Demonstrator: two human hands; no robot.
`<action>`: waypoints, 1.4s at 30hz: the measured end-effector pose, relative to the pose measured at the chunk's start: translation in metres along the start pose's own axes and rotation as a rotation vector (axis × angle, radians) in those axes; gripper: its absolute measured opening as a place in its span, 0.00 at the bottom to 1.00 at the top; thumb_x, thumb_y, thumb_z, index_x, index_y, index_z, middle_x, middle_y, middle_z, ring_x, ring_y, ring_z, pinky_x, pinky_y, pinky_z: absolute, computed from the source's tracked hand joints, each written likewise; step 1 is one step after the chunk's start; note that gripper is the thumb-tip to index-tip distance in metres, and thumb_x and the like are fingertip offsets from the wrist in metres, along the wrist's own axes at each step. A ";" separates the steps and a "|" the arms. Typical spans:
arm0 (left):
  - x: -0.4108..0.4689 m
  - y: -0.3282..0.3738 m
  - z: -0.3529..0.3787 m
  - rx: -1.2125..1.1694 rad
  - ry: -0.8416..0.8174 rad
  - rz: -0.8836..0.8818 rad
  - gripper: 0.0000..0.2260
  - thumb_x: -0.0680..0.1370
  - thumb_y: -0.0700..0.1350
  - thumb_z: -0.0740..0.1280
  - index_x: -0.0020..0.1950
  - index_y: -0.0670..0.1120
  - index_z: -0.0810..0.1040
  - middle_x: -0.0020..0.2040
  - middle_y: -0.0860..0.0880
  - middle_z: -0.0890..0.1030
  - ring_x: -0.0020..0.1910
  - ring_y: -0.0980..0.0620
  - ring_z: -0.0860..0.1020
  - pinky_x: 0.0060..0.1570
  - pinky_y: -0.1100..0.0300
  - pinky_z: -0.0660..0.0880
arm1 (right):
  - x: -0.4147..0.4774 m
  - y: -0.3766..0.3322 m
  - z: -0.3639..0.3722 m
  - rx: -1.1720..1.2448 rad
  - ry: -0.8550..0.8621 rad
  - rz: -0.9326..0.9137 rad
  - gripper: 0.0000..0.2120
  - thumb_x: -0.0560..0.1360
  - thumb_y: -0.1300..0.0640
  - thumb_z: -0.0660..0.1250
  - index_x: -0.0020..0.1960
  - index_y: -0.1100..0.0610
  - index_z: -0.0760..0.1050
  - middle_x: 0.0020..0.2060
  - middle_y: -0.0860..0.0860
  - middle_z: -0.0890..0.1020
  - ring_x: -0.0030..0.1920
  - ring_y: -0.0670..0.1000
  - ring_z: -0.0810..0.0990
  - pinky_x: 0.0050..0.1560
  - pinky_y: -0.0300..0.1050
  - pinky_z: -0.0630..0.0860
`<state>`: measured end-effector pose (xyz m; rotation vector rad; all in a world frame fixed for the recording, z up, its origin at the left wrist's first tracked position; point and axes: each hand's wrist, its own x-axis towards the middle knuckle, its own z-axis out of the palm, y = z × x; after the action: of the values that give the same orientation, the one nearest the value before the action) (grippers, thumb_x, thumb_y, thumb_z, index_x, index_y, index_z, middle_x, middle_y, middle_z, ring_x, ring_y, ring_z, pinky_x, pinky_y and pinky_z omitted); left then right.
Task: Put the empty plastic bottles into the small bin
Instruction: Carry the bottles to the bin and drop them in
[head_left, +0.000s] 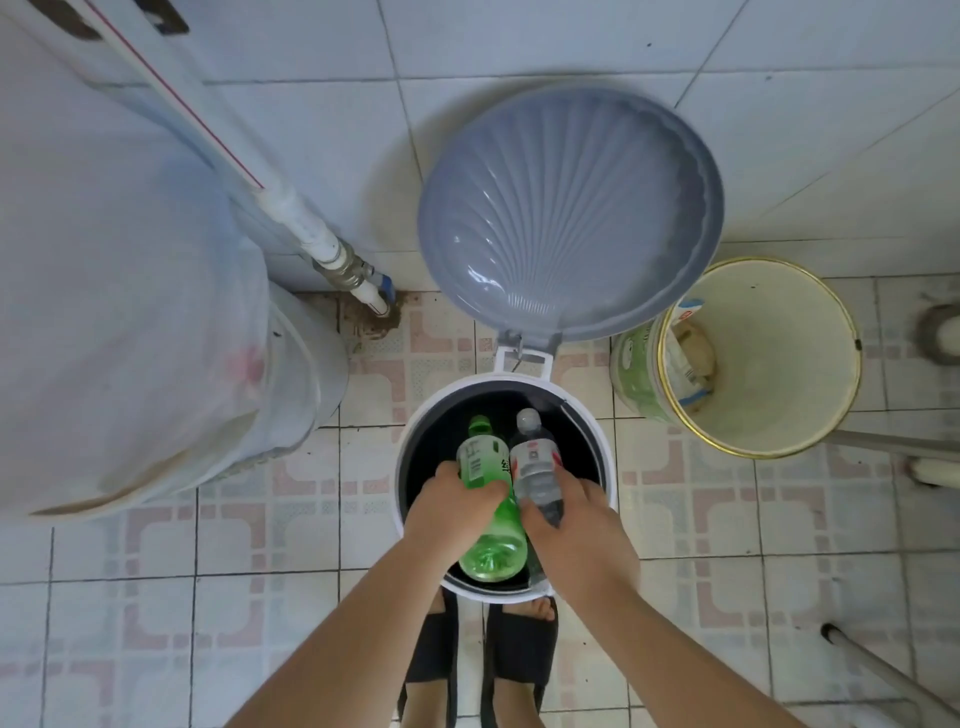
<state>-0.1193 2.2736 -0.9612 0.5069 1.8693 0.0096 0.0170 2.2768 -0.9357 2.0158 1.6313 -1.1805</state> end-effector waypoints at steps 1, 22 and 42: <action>-0.001 -0.001 0.000 -0.022 -0.024 -0.003 0.26 0.70 0.55 0.68 0.63 0.46 0.67 0.50 0.47 0.77 0.45 0.48 0.79 0.46 0.53 0.77 | -0.001 0.000 -0.001 -0.001 -0.006 -0.014 0.26 0.75 0.43 0.57 0.72 0.45 0.59 0.66 0.49 0.69 0.59 0.54 0.73 0.47 0.47 0.74; -0.242 0.055 -0.178 0.488 0.587 0.649 0.20 0.77 0.51 0.58 0.69 0.50 0.64 0.65 0.52 0.71 0.63 0.51 0.70 0.58 0.58 0.70 | -0.179 -0.121 -0.165 -0.048 0.219 -0.364 0.27 0.76 0.50 0.57 0.73 0.47 0.55 0.70 0.46 0.67 0.66 0.50 0.69 0.62 0.46 0.71; -0.636 0.051 -0.357 0.183 1.455 0.777 0.22 0.74 0.46 0.64 0.67 0.43 0.70 0.65 0.46 0.75 0.63 0.47 0.73 0.62 0.53 0.69 | -0.487 -0.283 -0.379 -0.072 0.725 -1.200 0.25 0.77 0.52 0.58 0.73 0.51 0.59 0.70 0.48 0.67 0.69 0.50 0.66 0.66 0.48 0.63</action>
<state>-0.2559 2.1832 -0.2484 1.6159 2.8890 0.9520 -0.0971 2.2913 -0.2662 1.3681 3.4059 -0.5458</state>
